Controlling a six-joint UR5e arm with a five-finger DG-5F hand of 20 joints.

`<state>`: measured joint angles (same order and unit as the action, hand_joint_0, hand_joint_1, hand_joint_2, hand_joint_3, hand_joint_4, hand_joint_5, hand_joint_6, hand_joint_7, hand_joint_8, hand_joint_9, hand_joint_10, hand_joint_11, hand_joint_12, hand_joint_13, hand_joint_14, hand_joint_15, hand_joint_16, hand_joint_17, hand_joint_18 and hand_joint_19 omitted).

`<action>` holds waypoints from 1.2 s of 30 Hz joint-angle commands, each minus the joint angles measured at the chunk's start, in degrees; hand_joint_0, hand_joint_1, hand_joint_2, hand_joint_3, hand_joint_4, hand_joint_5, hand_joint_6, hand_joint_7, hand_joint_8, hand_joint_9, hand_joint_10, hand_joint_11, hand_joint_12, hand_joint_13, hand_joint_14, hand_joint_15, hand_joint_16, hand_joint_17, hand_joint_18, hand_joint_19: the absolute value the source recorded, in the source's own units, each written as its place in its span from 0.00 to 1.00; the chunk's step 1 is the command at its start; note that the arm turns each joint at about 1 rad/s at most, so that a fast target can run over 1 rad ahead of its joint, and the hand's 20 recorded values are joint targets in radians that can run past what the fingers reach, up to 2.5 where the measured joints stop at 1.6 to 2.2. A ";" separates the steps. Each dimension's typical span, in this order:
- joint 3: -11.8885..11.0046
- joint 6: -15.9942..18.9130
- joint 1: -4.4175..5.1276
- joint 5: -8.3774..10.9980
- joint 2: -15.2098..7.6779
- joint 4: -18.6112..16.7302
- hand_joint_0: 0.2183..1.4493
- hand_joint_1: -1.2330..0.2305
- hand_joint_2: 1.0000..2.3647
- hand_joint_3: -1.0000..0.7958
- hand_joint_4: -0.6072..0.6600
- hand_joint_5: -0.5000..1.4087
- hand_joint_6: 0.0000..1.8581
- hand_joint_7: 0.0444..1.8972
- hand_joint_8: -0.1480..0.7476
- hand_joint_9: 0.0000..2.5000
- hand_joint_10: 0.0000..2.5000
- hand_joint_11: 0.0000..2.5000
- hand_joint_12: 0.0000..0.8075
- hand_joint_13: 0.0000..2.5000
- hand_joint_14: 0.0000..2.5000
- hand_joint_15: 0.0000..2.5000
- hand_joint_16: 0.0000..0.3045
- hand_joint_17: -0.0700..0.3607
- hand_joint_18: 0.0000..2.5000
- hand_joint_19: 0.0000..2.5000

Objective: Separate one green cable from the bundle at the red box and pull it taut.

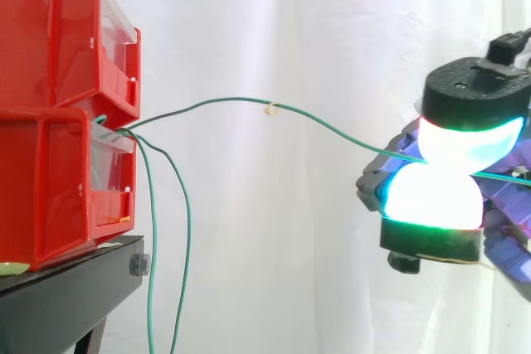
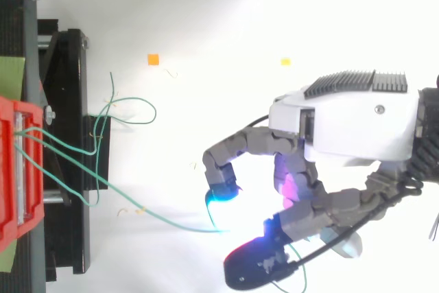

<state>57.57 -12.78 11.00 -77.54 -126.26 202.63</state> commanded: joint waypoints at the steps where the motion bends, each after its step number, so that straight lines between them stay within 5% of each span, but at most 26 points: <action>1: 0.00 -0.05 -0.19 -2.53 0.31 1.63 0.43 0.32 0.01 0.44 0.56 0.33 0.27 0.70 0.32 0.77 0.01 0.25 0.39 0.56 0.01 0.32 0.11 0.34 0.36 0.26; 16: 0.00 -0.23 -0.80 -3.14 2.07 5.06 0.43 0.31 0.01 0.45 0.57 0.33 0.27 0.71 0.31 0.77 0.01 0.26 0.39 0.56 0.01 0.32 0.11 0.34 0.36 0.26; 20: 0.00 -0.40 -1.15 -4.81 2.51 6.46 0.43 0.31 0.01 0.45 0.57 0.33 0.27 0.71 0.30 0.77 0.01 0.25 0.39 0.56 0.01 0.32 0.11 0.34 0.36 0.26; 28: 0.00 -3.13 -2.73 -7.89 3.21 9.63 0.44 0.31 0.01 0.46 0.57 0.33 0.27 0.71 0.30 0.77 0.01 0.25 0.39 0.56 0.01 0.32 0.11 0.34 0.36 0.26; 36: 0.09 -5.67 -3.79 -8.33 4.09 10.59 0.44 0.31 0.01 0.46 0.56 0.33 0.27 0.72 0.30 0.77 0.01 0.25 0.39 0.56 0.01 0.33 0.11 0.34 0.37 0.26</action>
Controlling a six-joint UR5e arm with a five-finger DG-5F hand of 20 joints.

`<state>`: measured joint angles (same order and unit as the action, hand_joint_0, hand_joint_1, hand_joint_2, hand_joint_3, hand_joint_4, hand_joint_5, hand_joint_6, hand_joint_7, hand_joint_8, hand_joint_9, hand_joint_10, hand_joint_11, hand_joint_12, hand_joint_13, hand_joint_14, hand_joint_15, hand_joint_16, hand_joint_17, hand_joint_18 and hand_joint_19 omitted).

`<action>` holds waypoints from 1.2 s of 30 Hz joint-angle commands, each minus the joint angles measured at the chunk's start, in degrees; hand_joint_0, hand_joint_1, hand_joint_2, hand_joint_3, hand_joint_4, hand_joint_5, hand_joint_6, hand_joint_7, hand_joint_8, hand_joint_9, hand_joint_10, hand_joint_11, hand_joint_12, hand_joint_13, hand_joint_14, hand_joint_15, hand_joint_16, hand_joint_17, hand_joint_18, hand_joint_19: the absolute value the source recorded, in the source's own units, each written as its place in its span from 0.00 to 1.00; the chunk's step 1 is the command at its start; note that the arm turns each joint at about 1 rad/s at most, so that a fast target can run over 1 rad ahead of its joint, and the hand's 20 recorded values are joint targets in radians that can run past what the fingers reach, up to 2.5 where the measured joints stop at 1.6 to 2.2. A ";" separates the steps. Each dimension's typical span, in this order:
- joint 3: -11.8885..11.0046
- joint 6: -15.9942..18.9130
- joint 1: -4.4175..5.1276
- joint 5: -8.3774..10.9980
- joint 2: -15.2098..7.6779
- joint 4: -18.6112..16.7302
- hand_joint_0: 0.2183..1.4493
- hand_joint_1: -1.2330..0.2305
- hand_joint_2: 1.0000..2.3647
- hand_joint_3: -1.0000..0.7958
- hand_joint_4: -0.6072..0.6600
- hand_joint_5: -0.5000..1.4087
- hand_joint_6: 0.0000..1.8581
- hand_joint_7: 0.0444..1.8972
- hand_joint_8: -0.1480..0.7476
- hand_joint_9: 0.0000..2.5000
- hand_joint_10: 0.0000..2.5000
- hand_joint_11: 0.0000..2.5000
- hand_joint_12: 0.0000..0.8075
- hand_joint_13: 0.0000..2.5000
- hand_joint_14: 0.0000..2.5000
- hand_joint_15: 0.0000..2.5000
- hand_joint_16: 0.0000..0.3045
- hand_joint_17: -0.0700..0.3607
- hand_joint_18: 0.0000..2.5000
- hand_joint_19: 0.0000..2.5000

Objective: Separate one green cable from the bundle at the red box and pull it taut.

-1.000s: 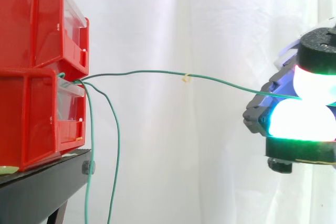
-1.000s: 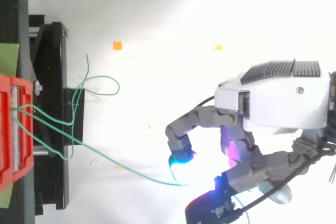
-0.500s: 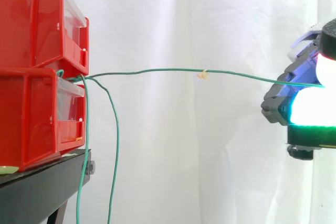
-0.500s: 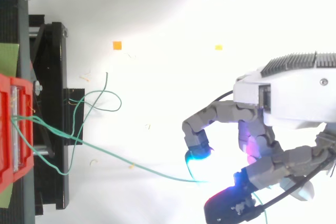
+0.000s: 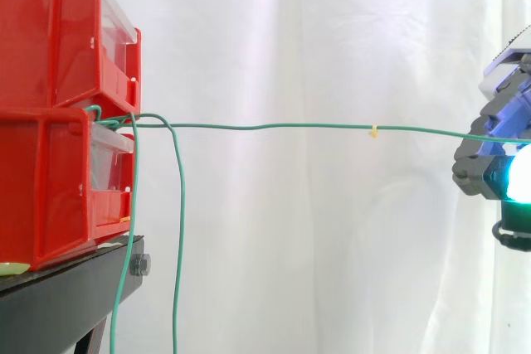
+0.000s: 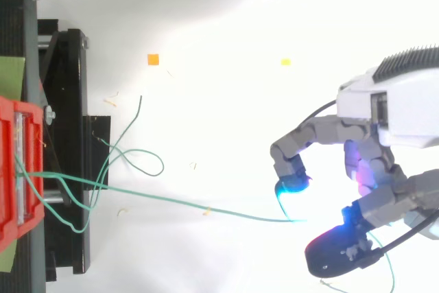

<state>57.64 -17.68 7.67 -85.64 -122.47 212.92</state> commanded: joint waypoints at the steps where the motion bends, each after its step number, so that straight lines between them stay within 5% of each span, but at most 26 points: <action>1: 0.02 -0.78 -0.56 -0.50 0.57 0.39 0.44 0.31 0.01 0.46 0.56 0.33 0.27 0.72 0.30 0.77 0.01 0.25 0.39 0.57 0.01 0.32 0.11 0.34 0.37 0.26; 25: 0.37 -1.13 -1.17 -1.11 0.75 0.74 0.43 0.31 0.01 0.46 0.56 0.33 0.27 0.72 0.32 0.77 0.01 0.26 0.39 0.57 0.01 0.33 0.11 0.34 0.37 0.26; 31: 5.55 -1.04 -1.17 -1.11 0.75 -5.59 0.43 0.31 0.01 0.46 0.56 0.33 0.27 0.72 0.33 0.77 0.01 0.26 0.39 0.57 0.01 0.33 0.11 0.34 0.37 0.26; 36: 6.70 -0.78 -1.00 -0.94 0.75 -10.16 0.43 0.31 0.01 0.46 0.56 0.33 0.27 0.72 0.32 0.77 0.01 0.25 0.39 0.57 0.01 0.33 0.11 0.34 0.37 0.26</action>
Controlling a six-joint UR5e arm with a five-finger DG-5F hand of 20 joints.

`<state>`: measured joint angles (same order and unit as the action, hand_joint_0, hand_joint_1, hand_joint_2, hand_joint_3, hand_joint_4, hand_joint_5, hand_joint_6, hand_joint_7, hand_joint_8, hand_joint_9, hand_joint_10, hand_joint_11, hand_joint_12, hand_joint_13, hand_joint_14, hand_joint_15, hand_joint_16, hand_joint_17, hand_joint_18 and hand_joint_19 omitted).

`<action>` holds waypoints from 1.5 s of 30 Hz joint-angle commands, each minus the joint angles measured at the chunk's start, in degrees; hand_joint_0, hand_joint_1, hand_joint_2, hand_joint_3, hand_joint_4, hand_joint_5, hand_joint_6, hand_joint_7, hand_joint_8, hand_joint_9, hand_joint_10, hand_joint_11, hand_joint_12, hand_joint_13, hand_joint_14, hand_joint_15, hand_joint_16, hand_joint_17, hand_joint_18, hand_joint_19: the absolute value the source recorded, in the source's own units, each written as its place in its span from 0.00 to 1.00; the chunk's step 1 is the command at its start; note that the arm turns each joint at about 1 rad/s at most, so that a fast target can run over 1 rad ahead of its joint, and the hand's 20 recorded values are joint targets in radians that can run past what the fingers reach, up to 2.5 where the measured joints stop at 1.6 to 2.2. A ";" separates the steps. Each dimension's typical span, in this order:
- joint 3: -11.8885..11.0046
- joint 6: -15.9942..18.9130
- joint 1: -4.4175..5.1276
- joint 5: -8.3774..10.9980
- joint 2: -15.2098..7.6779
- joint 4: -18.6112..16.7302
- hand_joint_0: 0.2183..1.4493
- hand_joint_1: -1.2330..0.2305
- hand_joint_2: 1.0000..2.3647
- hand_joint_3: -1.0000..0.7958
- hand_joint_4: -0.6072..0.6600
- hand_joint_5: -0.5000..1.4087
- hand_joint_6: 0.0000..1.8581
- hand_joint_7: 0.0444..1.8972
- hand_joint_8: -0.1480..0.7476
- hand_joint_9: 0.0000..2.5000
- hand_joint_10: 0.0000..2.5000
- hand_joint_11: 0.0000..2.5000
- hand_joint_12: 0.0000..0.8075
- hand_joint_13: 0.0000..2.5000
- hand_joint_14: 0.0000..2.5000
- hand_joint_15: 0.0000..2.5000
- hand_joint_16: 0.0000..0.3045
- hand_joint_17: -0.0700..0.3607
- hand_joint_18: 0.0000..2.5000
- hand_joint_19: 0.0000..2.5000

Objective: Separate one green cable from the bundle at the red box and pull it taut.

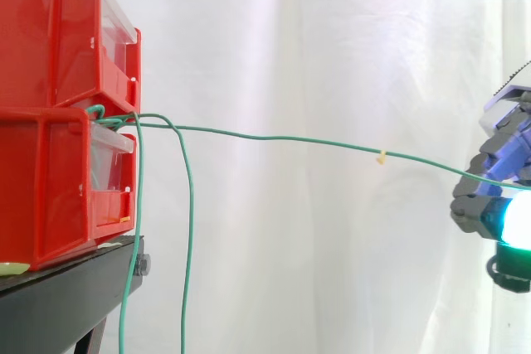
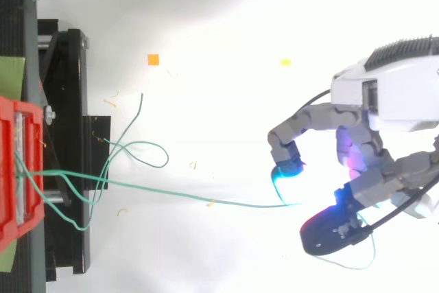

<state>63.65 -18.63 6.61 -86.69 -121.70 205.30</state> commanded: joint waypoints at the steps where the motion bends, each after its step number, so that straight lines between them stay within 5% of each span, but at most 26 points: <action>1: 0.69 0.35 -0.02 -0.23 0.06 -2.97 0.43 0.31 0.01 0.46 0.56 0.33 0.27 0.72 0.33 0.77 0.01 0.25 0.39 0.57 0.01 0.33 0.11 0.34 0.37 0.26; 16: 0.69 0.17 -0.19 -0.41 0.06 0.01 0.42 0.31 0.01 0.46 0.55 0.33 0.27 0.71 0.32 0.78 0.01 0.26 0.39 0.57 0.01 0.33 0.11 0.34 0.37 0.26; 33: 0.78 0.17 -0.19 -0.41 0.06 -16.60 0.42 0.31 0.01 0.45 0.55 0.33 0.27 0.72 0.33 0.78 0.01 0.26 0.39 0.58 0.01 0.33 0.11 0.34 0.37 0.26; 45: 0.78 0.08 -0.19 -0.41 0.06 -17.83 0.42 0.31 0.01 0.45 0.55 0.33 0.27 0.72 0.33 0.78 0.01 0.26 0.39 0.58 0.01 0.33 0.11 0.35 0.37 0.26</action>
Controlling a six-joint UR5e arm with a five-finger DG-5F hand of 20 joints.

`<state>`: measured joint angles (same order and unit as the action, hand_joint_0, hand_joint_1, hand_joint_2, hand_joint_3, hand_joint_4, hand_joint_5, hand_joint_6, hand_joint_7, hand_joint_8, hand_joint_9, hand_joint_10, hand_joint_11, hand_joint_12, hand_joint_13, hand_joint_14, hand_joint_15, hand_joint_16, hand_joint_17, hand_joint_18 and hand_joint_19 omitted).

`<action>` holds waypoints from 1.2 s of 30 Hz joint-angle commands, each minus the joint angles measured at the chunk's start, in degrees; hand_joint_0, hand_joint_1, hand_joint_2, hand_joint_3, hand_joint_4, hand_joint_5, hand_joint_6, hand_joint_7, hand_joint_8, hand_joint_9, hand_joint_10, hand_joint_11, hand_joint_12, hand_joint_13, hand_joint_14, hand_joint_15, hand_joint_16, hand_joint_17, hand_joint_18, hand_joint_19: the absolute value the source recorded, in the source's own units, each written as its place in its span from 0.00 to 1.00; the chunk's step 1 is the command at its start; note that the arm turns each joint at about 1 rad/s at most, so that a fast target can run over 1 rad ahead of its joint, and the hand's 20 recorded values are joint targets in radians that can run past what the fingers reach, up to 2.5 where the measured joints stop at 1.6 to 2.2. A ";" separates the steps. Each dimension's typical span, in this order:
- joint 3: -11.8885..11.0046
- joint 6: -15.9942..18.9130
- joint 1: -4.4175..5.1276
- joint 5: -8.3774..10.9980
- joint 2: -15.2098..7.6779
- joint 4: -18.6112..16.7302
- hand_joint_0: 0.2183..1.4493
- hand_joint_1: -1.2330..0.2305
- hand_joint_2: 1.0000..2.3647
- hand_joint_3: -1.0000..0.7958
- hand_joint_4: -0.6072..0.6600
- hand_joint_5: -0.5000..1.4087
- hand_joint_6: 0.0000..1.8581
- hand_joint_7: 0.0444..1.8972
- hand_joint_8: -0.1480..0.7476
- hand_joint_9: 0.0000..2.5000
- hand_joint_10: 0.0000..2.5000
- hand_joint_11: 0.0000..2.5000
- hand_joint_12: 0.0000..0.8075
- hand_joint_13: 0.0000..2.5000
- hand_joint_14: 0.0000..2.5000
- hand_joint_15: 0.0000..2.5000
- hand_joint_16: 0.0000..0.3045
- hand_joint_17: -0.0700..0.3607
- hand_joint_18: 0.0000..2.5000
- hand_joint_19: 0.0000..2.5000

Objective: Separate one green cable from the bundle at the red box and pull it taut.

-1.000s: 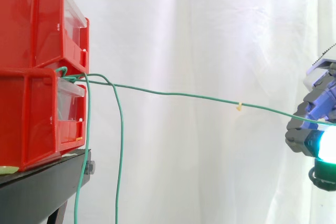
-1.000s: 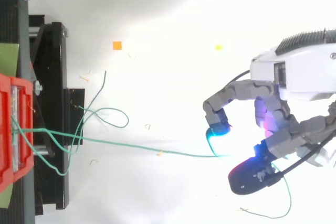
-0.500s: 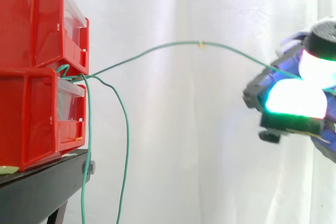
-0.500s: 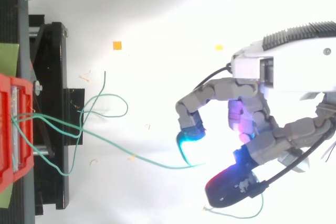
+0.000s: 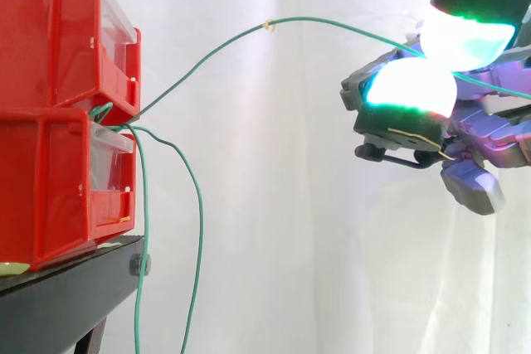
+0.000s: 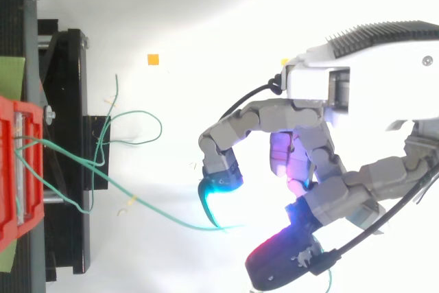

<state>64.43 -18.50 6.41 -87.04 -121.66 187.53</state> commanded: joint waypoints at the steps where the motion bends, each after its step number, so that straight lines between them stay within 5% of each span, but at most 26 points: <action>1: 0.00 0.05 0.00 0.03 0.02 -0.05 0.42 0.31 0.01 0.45 0.55 0.33 0.27 0.72 0.32 0.78 0.01 0.26 0.39 0.58 0.01 0.33 0.11 0.34 0.37 0.26; 36: 0.00 -0.04 0.00 0.03 -0.07 -0.14 0.42 0.31 0.01 0.45 0.55 0.33 0.27 0.72 0.33 0.78 0.01 0.26 0.39 0.58 0.01 0.33 0.12 0.35 0.37 0.26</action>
<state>64.42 -18.52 6.42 -87.01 -121.66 187.46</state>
